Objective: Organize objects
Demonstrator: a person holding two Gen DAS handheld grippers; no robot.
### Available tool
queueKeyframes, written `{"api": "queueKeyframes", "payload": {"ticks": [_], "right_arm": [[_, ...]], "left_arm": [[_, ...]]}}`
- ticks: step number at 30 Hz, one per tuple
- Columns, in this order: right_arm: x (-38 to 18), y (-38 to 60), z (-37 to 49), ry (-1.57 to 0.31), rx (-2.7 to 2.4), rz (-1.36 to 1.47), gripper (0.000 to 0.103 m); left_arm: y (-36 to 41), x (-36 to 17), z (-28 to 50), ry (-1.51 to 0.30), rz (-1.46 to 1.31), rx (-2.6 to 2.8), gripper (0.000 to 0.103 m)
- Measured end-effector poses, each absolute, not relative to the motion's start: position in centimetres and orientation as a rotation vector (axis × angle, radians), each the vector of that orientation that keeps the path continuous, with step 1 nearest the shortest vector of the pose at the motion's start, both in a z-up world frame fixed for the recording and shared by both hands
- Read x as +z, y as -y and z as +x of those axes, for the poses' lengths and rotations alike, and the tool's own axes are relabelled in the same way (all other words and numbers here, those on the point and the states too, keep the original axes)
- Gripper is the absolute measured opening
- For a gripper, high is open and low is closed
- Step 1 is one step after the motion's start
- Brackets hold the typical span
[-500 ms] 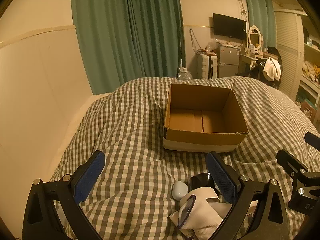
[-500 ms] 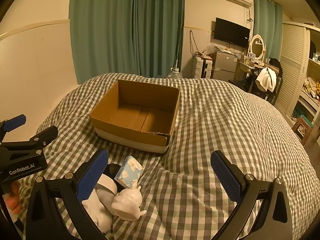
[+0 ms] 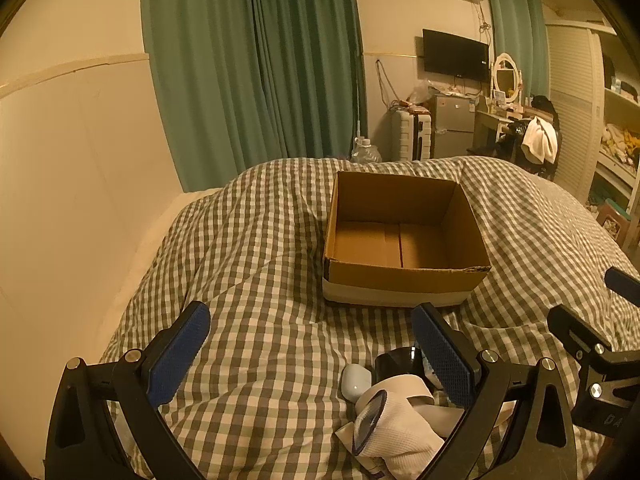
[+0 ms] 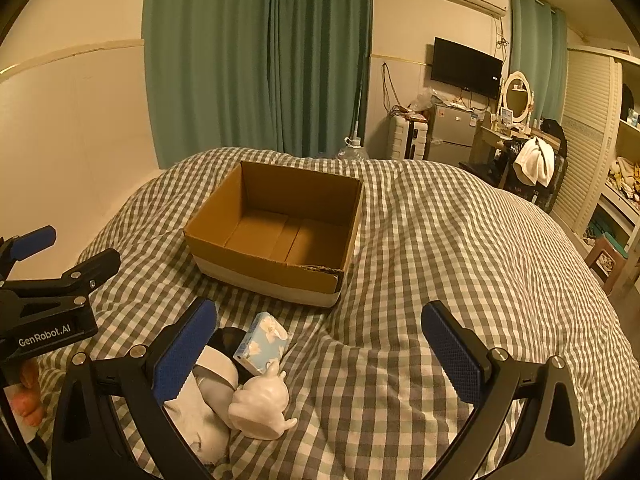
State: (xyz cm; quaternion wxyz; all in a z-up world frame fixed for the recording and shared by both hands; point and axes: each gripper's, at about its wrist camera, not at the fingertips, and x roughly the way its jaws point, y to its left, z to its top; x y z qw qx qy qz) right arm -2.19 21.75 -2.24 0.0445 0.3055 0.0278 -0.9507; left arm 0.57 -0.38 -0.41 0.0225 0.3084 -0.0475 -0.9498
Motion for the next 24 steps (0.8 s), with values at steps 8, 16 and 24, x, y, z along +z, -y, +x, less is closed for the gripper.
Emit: {"api": "queueKeyframes", "payload": {"ticks": [8,16,24], "right_arm": [[-2.2,-21.9,-1.6,-0.085,-2.921,0.934,0.103],[-2.8,-20.9,-1.5,-0.113,-2.883,0.930,0.103],[-3.2,-21.2,-1.4,-0.099,-2.872,0.934,0.103]], "left_arm": [[0.5,-0.3,1.1,0.157,0.925,-2.962,0.103],[1.0,-0.8,1.0,0.116,0.954,-2.932,0.103],[0.5,-1.1,0.9,0.133,0.967,-2.929,0.103]]}}
